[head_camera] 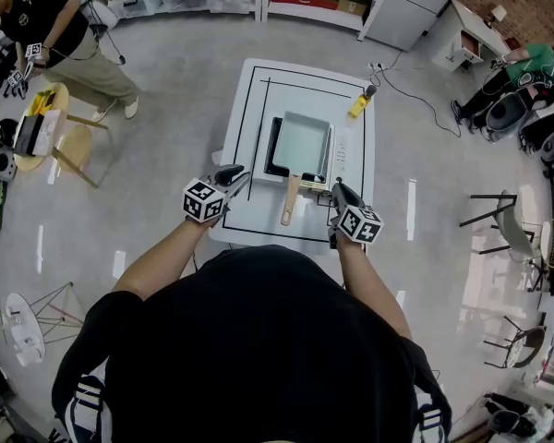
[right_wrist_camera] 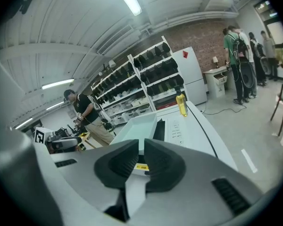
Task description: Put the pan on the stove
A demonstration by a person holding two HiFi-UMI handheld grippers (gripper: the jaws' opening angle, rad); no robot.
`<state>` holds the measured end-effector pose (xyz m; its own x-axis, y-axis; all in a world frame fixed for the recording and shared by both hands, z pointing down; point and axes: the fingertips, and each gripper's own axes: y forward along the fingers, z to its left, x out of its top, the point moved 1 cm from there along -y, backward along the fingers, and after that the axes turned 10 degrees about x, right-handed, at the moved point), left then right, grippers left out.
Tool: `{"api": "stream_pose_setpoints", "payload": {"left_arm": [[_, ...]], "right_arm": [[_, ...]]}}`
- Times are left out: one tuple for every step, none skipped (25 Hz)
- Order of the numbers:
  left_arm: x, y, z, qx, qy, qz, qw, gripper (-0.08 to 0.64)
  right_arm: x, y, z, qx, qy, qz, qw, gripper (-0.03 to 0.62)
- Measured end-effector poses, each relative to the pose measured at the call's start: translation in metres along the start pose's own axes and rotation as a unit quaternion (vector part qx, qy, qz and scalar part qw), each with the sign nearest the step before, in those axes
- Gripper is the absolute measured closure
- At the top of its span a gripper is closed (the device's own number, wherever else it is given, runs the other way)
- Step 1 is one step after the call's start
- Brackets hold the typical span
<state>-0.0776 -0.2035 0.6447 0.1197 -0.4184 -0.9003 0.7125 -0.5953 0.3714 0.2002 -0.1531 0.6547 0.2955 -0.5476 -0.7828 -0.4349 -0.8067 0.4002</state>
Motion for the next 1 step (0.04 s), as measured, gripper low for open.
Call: {"api": "stream_pose_setpoints", "payload": {"left_arm": [[0.0001, -0.0008, 0.0002, 0.001, 0.000, 0.000, 1.0000, 0.460]], "right_arm": [[0.0002, -0.0002, 0.0006, 0.000, 0.000, 0.000, 1.000, 0.555]]}}
